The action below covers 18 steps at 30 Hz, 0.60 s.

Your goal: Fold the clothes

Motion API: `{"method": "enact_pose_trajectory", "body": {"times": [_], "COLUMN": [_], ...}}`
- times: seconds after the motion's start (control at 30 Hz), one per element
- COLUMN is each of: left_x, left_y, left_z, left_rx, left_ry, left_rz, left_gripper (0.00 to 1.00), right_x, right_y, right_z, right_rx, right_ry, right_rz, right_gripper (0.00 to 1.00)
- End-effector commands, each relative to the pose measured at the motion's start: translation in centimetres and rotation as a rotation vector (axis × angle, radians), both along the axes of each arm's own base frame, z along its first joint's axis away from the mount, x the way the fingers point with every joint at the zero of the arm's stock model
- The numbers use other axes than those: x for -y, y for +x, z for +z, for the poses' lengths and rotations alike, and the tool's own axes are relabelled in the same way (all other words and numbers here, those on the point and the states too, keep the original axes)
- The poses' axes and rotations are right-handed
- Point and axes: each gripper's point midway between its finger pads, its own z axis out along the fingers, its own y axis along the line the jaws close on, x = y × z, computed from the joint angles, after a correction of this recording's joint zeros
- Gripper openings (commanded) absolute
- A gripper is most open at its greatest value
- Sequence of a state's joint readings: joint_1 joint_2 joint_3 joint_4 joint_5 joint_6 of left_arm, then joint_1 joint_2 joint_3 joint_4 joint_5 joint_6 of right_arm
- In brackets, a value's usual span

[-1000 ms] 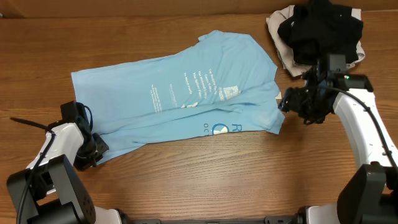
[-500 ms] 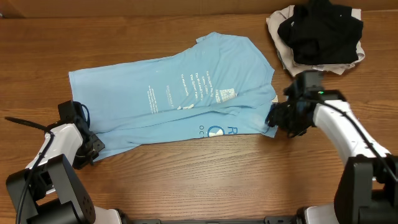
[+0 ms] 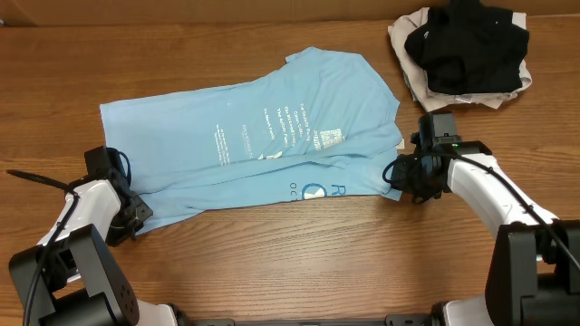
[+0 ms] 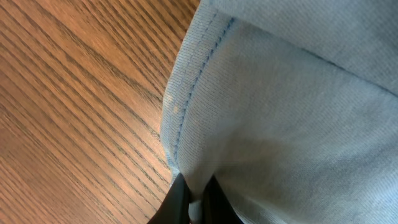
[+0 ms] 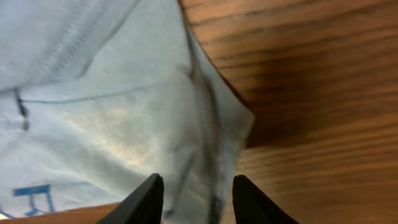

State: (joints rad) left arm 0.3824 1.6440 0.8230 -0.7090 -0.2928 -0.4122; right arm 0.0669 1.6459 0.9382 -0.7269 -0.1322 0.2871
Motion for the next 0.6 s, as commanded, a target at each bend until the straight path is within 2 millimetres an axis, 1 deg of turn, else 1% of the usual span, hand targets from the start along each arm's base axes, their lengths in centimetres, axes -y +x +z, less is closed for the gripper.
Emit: {"method": "enact_pose_trajectory", "body": {"times": [0.0, 0.03, 0.17, 0.23, 0.3, 0.33, 0.43, 0.57], "left_x": [-0.5, -0.5, -0.6, -0.9, -1.3, -1.5, -2.2, -3.0], "left_y": [-0.9, -0.9, -0.9, -1.1, -1.2, -1.3, -1.5, -1.1], "left_z": [-0.5, -0.5, -0.5, -0.4, -0.2, -0.1, 0.2, 0.5], "left_rx": [-0.029, -0.029, -0.033, -0.04, -0.049, -0.054, -0.066, -0.054], "left_ry": [0.023, 0.023, 0.03, 0.045, 0.068, 0.081, 0.125, 0.171], "left_rz": [0.025, 0.025, 0.026, 0.026, 0.027, 0.027, 0.03, 0.033], "left_gripper": [0.04, 0.04, 0.05, 0.04, 0.04, 0.04, 0.04, 0.04], "right_x": [-1.0, -0.9, -0.6, -0.4, -0.2, 0.1, 0.9, 2.7], "right_y": [-0.3, -0.3, -0.2, -0.2, -0.2, -0.2, -0.2, 0.1], "right_z": [-0.5, -0.5, -0.6, -0.6, -0.7, -0.7, -0.6, 0.3], "right_rx": [-0.001, 0.0, 0.004, 0.004, 0.003, 0.003, -0.002, -0.017], "right_ry": [0.049, 0.045, 0.029, 0.019, 0.005, -0.006, -0.015, -0.017], "right_rz": [0.011, 0.009, 0.003, 0.002, -0.002, -0.006, -0.044, -0.096], "right_gripper": [0.35, 0.33, 0.18, 0.14, 0.06, 0.04, 0.04, 0.04]}}
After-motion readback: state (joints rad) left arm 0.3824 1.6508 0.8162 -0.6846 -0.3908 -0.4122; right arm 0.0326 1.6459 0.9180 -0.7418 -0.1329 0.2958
